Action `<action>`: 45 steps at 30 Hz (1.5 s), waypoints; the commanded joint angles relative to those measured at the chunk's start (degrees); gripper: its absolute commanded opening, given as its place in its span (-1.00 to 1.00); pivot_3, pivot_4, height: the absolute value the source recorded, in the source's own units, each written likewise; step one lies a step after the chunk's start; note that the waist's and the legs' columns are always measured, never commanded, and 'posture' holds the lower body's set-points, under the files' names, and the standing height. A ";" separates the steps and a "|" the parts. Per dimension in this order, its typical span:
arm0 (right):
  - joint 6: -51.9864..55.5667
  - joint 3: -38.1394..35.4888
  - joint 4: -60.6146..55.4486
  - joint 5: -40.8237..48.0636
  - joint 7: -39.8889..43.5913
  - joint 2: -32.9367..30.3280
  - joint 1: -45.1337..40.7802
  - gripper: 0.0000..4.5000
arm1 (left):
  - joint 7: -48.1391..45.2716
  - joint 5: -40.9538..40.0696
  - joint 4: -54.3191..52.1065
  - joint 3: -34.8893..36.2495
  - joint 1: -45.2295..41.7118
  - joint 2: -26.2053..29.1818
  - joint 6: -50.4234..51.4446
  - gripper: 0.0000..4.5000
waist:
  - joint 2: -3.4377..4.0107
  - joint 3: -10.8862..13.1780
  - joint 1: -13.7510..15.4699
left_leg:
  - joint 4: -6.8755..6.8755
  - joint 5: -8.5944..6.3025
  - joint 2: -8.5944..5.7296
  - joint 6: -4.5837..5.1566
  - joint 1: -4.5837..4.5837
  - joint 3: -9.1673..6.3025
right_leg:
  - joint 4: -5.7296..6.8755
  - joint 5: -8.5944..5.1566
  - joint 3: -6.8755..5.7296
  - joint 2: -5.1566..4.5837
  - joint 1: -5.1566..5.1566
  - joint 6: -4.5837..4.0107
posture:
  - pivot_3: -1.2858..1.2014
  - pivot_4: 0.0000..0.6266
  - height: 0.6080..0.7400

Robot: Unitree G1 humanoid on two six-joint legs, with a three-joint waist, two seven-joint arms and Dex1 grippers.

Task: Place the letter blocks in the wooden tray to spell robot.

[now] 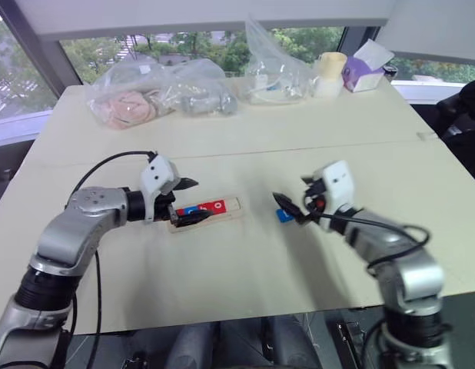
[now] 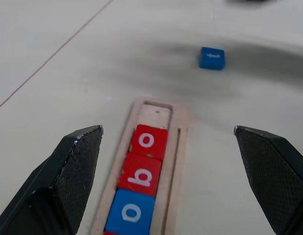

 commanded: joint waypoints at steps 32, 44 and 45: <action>-43.04 18.18 68.73 -16.47 34.10 2.58 -34.28 -0.49 | -0.09 0.07 -7.43 3.70 5.88 4.81 1.48 1.00 | -0.13 0.09 -0.17 | 0.07 0.05 0.02 -0.08 0.15 -0.10 | 0.17 0.20 0.18 0.00 0.02 -0.31 | 0.03 -0.52 1.00; -34.17 23.68 68.56 -23.58 25.60 13.95 -43.04 -0.49 | -1.89 2.53 -1.24 6.28 9.17 9.52 -2.35 1.00 | -0.09 0.11 -0.84 | -0.09 0.09 -0.01 -0.16 -0.01 -0.15 | 0.17 0.32 0.17 0.04 -0.22 -0.15 | 0.03 -0.52 1.00; -34.50 24.13 69.06 -23.86 26.00 14.26 -43.33 -0.49 | -1.71 2.49 -1.22 6.53 9.28 9.42 -2.42 1.00 | -0.09 0.11 -0.83 | -0.09 0.08 -0.01 -0.16 -0.01 -0.16 | 0.17 0.32 0.17 0.03 -0.22 -0.15 | 0.03 -0.52 1.00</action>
